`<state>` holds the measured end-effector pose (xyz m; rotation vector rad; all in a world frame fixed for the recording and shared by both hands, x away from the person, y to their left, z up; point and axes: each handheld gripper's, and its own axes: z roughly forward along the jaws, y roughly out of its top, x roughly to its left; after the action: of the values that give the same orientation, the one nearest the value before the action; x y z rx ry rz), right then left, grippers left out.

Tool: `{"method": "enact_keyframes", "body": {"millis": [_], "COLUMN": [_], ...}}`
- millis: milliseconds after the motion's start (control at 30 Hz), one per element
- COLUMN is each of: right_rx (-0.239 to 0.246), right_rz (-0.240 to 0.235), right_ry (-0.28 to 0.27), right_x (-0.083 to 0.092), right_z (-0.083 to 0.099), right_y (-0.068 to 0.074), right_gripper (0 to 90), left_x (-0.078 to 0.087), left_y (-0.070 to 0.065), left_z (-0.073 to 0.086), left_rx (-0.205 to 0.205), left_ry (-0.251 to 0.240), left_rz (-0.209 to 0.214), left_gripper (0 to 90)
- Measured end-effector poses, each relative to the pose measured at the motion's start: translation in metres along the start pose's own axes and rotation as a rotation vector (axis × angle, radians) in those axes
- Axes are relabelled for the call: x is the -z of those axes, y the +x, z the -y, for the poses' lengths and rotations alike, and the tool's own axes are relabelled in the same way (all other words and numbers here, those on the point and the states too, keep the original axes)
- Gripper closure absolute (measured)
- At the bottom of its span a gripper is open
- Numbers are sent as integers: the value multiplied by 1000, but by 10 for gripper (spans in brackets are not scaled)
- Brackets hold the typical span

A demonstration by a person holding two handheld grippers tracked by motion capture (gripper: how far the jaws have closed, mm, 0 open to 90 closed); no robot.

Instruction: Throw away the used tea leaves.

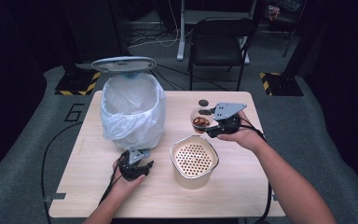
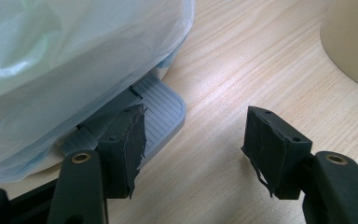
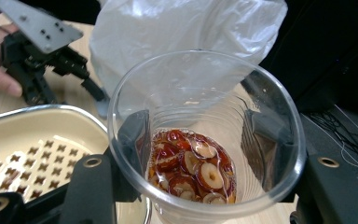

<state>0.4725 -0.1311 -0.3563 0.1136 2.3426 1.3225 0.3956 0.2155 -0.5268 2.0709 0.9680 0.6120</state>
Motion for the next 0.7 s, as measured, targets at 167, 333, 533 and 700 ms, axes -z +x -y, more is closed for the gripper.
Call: {"method": "enact_keyframes", "body": {"millis": [167,333,533,700], "right_rx": [26,103,230,308], "right_rz": [-15,-1,26,34], "right_ry": [-10,-9,10,28], "right_x": [4,8,9,8], "right_z": [-2,-5,-9,-12], "right_y": [3,9,20,30], "right_gripper": [425,428,434,441], "left_x": [0,0,0,0], "left_y": [0,0,0,0], "left_z": [0,0,0,0], "left_rx": [-5,-5,-6,-6], "left_ry": [0,0,0,1], "left_rz": [-3,-4,-5,-6], "left_gripper": [386,386,386,386]}}
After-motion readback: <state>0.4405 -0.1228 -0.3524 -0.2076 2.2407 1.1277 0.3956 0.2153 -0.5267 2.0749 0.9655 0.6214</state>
